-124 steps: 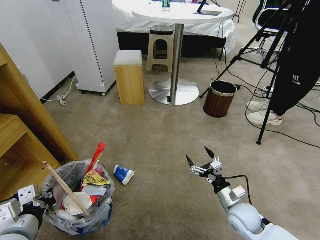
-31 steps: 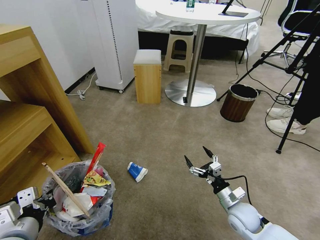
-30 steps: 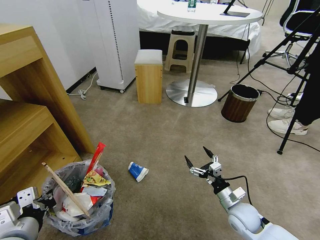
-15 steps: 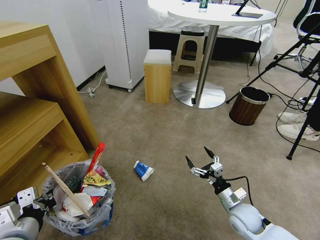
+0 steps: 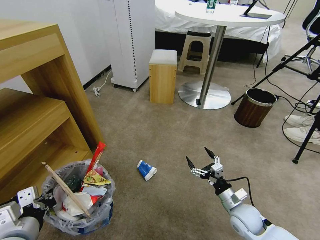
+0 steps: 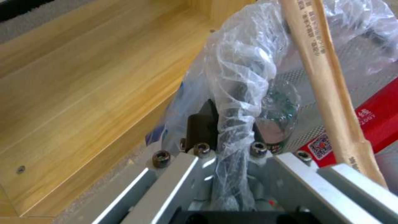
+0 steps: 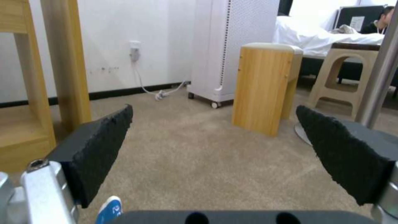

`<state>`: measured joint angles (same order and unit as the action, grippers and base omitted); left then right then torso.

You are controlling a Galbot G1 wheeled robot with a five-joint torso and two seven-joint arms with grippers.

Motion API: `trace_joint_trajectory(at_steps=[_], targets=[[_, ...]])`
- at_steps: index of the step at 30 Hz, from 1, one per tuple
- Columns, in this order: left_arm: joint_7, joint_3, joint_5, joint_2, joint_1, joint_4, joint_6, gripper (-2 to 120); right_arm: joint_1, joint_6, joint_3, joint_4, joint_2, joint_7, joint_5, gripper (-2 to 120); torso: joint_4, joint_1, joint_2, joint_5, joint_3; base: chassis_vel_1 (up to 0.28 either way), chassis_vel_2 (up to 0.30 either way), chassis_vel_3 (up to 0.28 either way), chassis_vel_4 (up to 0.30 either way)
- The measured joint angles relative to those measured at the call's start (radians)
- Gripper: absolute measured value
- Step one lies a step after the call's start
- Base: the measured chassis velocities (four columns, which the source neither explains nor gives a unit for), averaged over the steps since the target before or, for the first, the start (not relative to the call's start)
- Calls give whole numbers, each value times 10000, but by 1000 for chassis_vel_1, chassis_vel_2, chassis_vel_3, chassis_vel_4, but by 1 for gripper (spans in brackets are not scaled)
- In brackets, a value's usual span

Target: Pick up the trash bin and place the garbage on the floor into it.

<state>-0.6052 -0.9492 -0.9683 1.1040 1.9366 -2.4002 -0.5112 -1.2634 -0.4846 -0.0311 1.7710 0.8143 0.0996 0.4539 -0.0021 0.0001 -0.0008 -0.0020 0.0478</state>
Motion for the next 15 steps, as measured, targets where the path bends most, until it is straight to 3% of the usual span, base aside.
trace_joint_trajectory(at_steps=[15], targets=[[-3, 199, 60, -5, -107, 70, -18, 1, -8, 90, -30, -3, -37, 70, -12, 100, 0, 0, 0, 0, 0, -16, 15, 20, -15]])
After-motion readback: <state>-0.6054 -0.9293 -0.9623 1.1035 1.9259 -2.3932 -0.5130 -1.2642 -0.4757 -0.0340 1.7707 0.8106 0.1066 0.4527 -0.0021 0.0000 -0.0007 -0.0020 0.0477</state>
